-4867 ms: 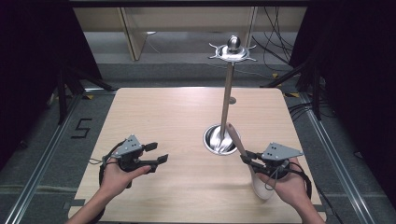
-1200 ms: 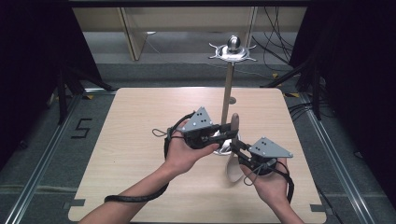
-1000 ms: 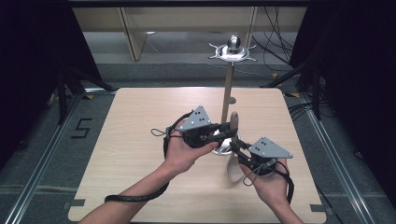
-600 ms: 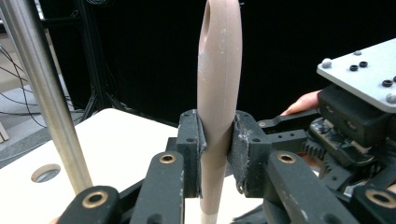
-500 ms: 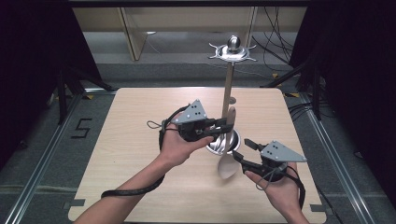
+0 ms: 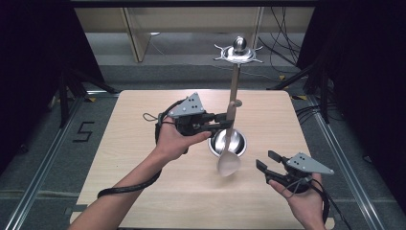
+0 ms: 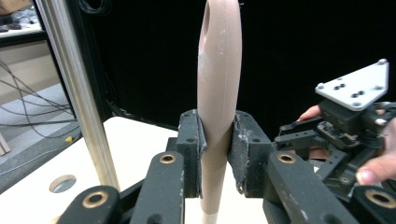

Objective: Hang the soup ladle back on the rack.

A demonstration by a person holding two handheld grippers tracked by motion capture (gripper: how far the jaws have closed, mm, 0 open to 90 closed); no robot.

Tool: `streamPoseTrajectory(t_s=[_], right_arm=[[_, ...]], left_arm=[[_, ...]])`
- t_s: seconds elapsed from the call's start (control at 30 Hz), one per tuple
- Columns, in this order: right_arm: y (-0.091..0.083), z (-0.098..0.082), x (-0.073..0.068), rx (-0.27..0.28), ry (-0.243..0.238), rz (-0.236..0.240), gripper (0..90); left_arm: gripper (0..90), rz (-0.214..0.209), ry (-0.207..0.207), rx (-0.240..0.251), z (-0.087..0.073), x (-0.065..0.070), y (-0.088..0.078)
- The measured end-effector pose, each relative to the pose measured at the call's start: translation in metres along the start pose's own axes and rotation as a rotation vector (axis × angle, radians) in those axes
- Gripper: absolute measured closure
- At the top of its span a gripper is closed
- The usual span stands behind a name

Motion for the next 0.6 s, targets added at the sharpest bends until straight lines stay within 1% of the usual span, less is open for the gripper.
streamPoseTrajectory(t_s=[0.03,0.07,0.1,0.13,0.17,0.2,0.23,0.27,0.3,0.33,0.37,0.4,0.43,0.47,0.5,0.53,0.57,0.6], right_arm=[[-0.001,-0.002,0.000,-0.009,0.035,-0.004,43.3],[0.001,-0.004,0.002,0.003,0.019,0.004,43.4],[-0.001,-0.006,0.002,-0.017,0.050,-0.011,43.4],[-0.001,-0.006,0.002,-0.017,0.050,-0.011,43.4],[-0.002,-0.008,0.003,-0.024,0.073,-0.004,43.4],[-0.002,-0.008,0.003,-0.024,0.073,-0.004,43.4],[0.000,-0.009,0.007,-0.014,0.038,-0.007,43.4],[0.000,-0.009,0.007,-0.014,0.038,-0.007,43.4],[-0.001,-0.010,0.007,-0.027,0.053,-0.014,43.4],[0.000,-0.010,0.006,-0.023,0.084,-0.015,43.4],[0.002,-0.011,0.010,-0.012,0.051,-0.011,43.4],[0.001,-0.011,0.010,-0.024,0.050,-0.016,43.4],[0.001,-0.012,0.010,-0.024,0.070,-0.016,43.5],[0.001,-0.012,0.013,-0.012,0.041,-0.030,43.5],[0.002,-0.012,0.014,-0.008,0.028,-0.038,43.5],[0.002,-0.012,0.014,-0.008,0.028,-0.038,43.5],[0.001,-0.012,0.015,-0.013,0.037,-0.036,43.5],[0.002,-0.013,0.013,-0.013,0.078,-0.019,43.5]], left_arm=[[73.7,-0.003,0.002,0.000,0.001,-0.001,0.000],[73.7,-0.009,0.012,-0.005,0.002,-0.002,0.000],[73.7,-0.013,0.017,-0.008,0.004,-0.003,0.000],[73.7,-0.017,0.020,-0.010,0.005,-0.004,0.000],[73.7,-0.022,0.026,-0.014,0.006,-0.004,0.000],[73.7,-0.026,0.028,-0.015,0.007,-0.005,0.000],[73.7,-0.030,0.027,-0.015,0.008,-0.006,0.001],[73.7,-0.031,0.031,-0.021,0.009,-0.008,0.001],[73.7,-0.035,0.027,-0.021,0.010,-0.008,0.001],[73.7,-0.035,0.027,-0.024,0.011,-0.009,0.002],[73.7,-0.037,0.026,-0.024,0.012,-0.010,0.002],[73.6,-0.039,0.025,-0.024,0.013,-0.011,0.002],[73.7,-0.040,0.023,-0.023,0.014,-0.012,0.003],[73.7,-0.041,0.022,-0.021,0.015,-0.012,0.003],[73.7,-0.043,0.024,-0.024,0.016,-0.013,0.003],[73.7,-0.045,0.023,-0.020,0.017,-0.013,0.003],[73.7,-0.047,0.020,-0.020,0.018,-0.014,0.003],[73.7,-0.049,0.025,-0.023,0.019,-0.014,0.003]])
Point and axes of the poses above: each handheld gripper's, and its own axes: y roughly forward along the jaws, z roughly out of its top, x roughly to its right, the point moved 4 cm from there along y, roughly forward along the jaws, and after that the axes turned 1 degree about -y, right-handed, at the moved point
